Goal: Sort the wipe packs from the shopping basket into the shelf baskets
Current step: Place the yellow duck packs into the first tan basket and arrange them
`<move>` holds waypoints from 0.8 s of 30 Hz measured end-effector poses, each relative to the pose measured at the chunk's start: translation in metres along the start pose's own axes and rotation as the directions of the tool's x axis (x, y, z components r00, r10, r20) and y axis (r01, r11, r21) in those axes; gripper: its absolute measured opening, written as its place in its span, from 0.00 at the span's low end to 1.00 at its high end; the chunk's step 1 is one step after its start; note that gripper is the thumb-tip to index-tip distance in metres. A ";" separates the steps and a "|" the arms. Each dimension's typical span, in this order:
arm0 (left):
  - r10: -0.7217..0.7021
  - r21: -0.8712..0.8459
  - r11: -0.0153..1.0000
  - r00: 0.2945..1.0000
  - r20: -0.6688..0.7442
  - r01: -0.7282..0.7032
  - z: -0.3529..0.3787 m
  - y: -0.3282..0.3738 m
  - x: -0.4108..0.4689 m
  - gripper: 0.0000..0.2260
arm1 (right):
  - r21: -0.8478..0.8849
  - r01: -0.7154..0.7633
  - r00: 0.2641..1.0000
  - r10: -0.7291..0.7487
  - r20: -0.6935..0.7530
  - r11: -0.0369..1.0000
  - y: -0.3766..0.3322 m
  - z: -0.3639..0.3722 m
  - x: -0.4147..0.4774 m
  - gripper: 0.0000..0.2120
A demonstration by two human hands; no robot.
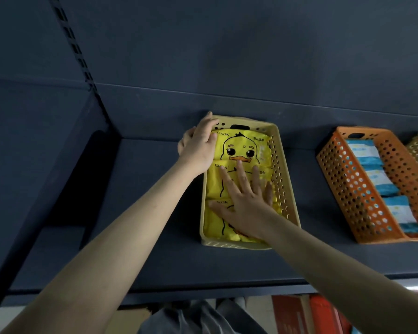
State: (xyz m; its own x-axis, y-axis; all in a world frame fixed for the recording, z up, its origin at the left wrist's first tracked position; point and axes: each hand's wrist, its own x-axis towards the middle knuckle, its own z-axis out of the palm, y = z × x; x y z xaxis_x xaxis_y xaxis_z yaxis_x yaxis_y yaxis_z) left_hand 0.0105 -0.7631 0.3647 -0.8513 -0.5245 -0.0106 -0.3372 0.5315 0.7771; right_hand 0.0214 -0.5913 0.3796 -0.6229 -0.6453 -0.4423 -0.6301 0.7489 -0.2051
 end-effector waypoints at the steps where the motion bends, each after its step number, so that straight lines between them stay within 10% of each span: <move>1: 0.002 0.002 1.000 1.000 -0.005 -0.002 0.001 -0.001 0.001 0.17 | -0.033 -0.029 1.000 0.029 -0.004 0.999 -0.003 0.003 0.003 0.40; 12: 0.009 -0.014 1.000 1.000 0.019 -0.009 0.001 -0.003 0.008 0.17 | 0.167 -0.084 0.994 0.070 0.089 0.982 -0.006 -0.008 -0.013 0.38; 24: -0.046 -0.123 0.992 0.998 -0.042 0.041 0.010 0.002 0.006 0.19 | 0.004 -0.008 0.986 0.007 0.166 1.000 0.004 -0.003 -0.012 0.44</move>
State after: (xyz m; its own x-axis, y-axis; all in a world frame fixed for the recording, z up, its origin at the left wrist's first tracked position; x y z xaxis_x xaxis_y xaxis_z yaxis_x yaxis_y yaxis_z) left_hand 0.0009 -0.7584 0.3596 -0.8173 -0.5759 -0.0202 -0.3197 0.4240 0.8474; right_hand 0.0252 -0.5809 0.3869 -0.5417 -0.6060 -0.5826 -0.6233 0.7545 -0.2053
